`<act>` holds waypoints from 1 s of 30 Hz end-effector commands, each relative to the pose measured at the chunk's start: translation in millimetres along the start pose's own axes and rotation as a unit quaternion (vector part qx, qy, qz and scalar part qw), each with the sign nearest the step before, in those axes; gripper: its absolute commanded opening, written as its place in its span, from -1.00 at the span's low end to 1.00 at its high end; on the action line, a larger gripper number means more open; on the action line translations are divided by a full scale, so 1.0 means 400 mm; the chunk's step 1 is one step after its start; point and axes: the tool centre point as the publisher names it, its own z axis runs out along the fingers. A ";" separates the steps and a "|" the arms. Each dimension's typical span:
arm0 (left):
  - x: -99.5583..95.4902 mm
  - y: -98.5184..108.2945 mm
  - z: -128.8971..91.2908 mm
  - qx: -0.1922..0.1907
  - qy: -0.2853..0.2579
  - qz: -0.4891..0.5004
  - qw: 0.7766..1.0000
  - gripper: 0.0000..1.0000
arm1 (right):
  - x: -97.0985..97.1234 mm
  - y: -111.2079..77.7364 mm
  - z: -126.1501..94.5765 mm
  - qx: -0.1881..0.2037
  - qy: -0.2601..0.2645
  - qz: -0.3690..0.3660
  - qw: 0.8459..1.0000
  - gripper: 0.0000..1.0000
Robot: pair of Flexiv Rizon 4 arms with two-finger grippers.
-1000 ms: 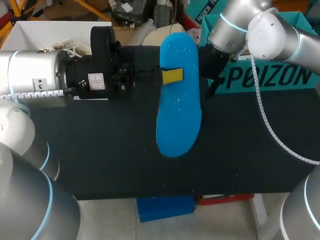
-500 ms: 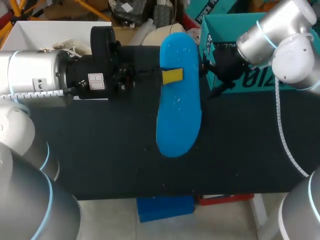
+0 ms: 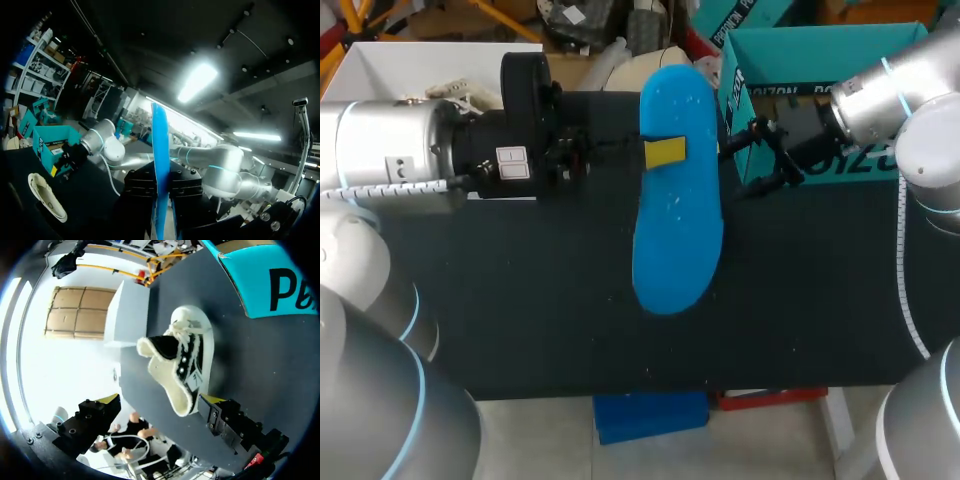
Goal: Take the shoe out of the shoebox, open the shoe tongue, remove and reinsert the insole, then place the shoe into the shoebox
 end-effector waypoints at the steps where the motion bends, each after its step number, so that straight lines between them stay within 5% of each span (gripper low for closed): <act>1: 0.011 0.002 0.001 0.001 -0.004 -0.001 1.000 -1.00 | 0.001 -0.019 -0.008 -0.011 0.100 -0.012 0.995 1.00; 8: 0.011 0.002 0.001 0.001 -0.004 -0.001 1.000 -1.00 | 0.036 -0.021 -0.023 -0.017 0.185 -0.030 0.982 1.00; 30: 0.011 0.002 0.001 0.001 -0.004 -0.001 1.000 -1.00 | 0.080 -0.065 -0.043 -0.054 0.205 0.001 0.977 1.00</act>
